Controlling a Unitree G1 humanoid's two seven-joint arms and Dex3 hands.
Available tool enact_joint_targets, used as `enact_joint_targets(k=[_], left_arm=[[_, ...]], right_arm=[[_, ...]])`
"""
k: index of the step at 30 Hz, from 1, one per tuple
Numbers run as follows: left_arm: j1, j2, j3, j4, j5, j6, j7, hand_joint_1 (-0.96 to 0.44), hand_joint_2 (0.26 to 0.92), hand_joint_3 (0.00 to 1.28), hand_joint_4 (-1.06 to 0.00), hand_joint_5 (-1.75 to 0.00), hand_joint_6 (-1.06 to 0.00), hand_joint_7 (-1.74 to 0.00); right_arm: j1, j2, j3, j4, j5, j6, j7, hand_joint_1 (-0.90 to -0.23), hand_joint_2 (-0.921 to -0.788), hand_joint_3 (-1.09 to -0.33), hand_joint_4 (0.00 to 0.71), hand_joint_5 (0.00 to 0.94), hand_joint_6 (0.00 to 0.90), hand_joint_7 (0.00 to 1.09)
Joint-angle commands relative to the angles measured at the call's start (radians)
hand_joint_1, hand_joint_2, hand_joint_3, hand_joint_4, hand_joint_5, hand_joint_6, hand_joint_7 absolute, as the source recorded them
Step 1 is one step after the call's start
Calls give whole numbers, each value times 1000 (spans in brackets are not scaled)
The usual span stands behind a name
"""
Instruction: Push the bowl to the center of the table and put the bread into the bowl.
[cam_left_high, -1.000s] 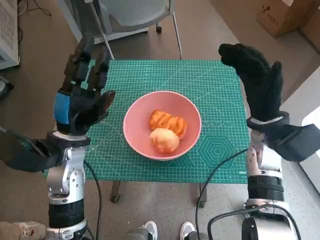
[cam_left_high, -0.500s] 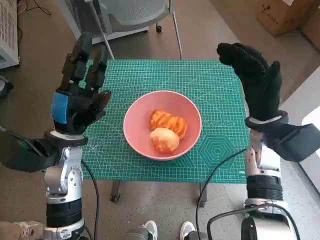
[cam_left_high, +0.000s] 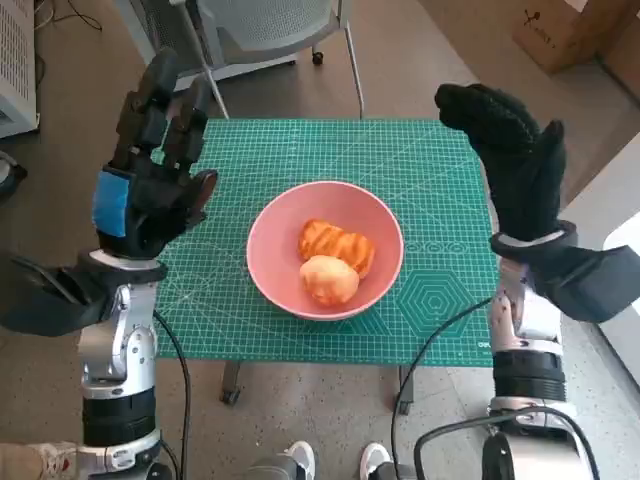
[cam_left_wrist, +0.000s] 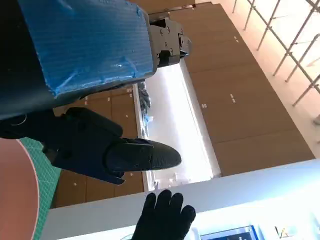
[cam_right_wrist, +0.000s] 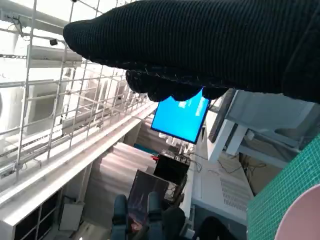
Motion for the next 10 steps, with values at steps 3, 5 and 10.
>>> enact_joint_targets(k=[3,5,10], left_arm=[[-21,12,-12,-1,13,-3,-7,-587,921,348,1,1,1,-223],[-23,11,-14,-4,12,1,-7,-585,921,351,1,1,1,-226],[-28,9,-21,-6,14,7,-11,-581,921,361,1,1,1,-238]], right_arm=[[12,0,1,-11,-13,16,-12,-587,-921,-528,258,0,350,0],[15,-1,1,-15,-15,15,-15,-589,-921,-528,258,0,350,0],[15,-3,2,-16,-25,9,-26,-595,-921,-530,259,0,352,1]])
